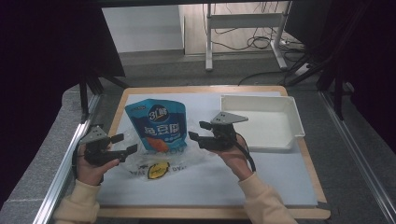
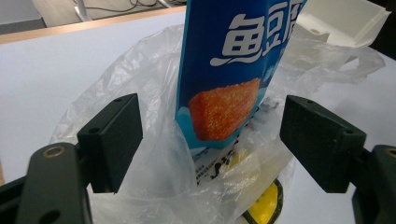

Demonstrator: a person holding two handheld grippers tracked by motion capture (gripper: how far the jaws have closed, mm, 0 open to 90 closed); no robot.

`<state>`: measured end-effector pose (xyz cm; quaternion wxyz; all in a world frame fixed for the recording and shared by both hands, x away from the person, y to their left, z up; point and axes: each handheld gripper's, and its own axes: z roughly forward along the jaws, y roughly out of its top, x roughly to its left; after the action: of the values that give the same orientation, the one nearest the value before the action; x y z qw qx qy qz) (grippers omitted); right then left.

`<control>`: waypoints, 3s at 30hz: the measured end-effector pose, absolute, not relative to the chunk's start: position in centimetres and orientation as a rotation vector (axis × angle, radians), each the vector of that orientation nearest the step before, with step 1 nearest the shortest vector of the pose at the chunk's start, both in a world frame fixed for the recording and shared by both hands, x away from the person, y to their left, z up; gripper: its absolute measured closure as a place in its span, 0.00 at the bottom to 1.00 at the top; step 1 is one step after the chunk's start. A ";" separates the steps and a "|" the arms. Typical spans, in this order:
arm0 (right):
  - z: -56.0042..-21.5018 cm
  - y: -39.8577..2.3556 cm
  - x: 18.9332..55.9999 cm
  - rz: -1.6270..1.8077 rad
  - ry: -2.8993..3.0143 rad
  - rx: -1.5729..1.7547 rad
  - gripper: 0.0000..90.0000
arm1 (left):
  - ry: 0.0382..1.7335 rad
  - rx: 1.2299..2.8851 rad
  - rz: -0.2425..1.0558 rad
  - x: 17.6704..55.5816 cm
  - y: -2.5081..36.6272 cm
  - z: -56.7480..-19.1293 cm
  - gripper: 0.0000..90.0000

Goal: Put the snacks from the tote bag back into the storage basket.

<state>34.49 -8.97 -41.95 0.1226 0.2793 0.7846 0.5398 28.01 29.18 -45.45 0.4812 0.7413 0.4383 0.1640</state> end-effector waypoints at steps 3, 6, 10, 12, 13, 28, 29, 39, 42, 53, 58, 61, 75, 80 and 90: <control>-41.7 -8.6 34.8 1.569 2.293 0.814 0.44 | 1.065 1.806 0.397 28.1 29.2 -45.5 0.24; -41.4 -8.2 35.2 1.572 2.302 0.811 0.45 | 1.069 1.794 0.389 28.3 29.3 -45.4 0.24; -40.8 -7.4 35.7 1.580 2.303 0.804 0.45 | 1.073 1.786 0.382 28.4 29.4 -45.5 0.24; -40.6 -7.1 35.9 1.581 2.302 0.803 0.45 | 1.077 1.785 0.380 28.2 29.5 -45.6 0.24; -40.6 -7.0 36.0 1.590 2.300 0.799 0.46 | 1.080 1.784 0.378 28.0 29.6 -45.6 0.24; -39.4 -4.7 37.1 1.581 2.271 0.791 0.52 | 1.100 1.772 0.366 27.4 29.6 -45.7 0.24; -39.3 -4.6 37.2 1.574 2.276 0.792 0.53 | 1.098 1.775 0.365 27.4 29.6 -45.7 0.24; -39.4 -3.0 38.5 1.616 2.292 0.797 0.64 | 1.091 1.774 0.362 27.9 29.5 -45.7 0.24; -39.5 -2.5 38.7 1.627 2.299 0.786 0.67 | 1.094 1.771 0.365 27.9 29.7 -45.7 0.24; -39.5 -2.4 39.4 1.656 2.323 0.683 0.91 | 1.104 1.765 0.376 27.7 30.0 -45.6 0.25; -39.7 -2.6 39.8 1.688 2.329 0.634 0.96 | 1.108 1.764 0.377 27.7 30.1 -45.6 0.25; -39.8 -2.6 39.8 1.695 2.323 0.633 0.97 | 1.111 1.764 0.378 27.7 30.1 -45.7 0.25; -40.1 -2.4 39.4 1.741 2.285 0.651 0.98 | 1.118 1.772 0.384 27.7 30.1 -45.8 0.25; -40.0 -2.1 39.3 1.756 2.270 0.653 0.99 | 1.119 1.775 0.387 27.7 30.1 -45.8 0.25; -40.1 -1.7 39.3 1.801 2.249 0.672 0.99 | 1.125 1.775 0.385 27.8 30.2 -45.9 0.25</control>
<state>39.27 -1.72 -40.11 0.0914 0.2263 0.7569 0.6063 27.79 30.19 -45.88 0.4816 0.7281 0.4614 0.1578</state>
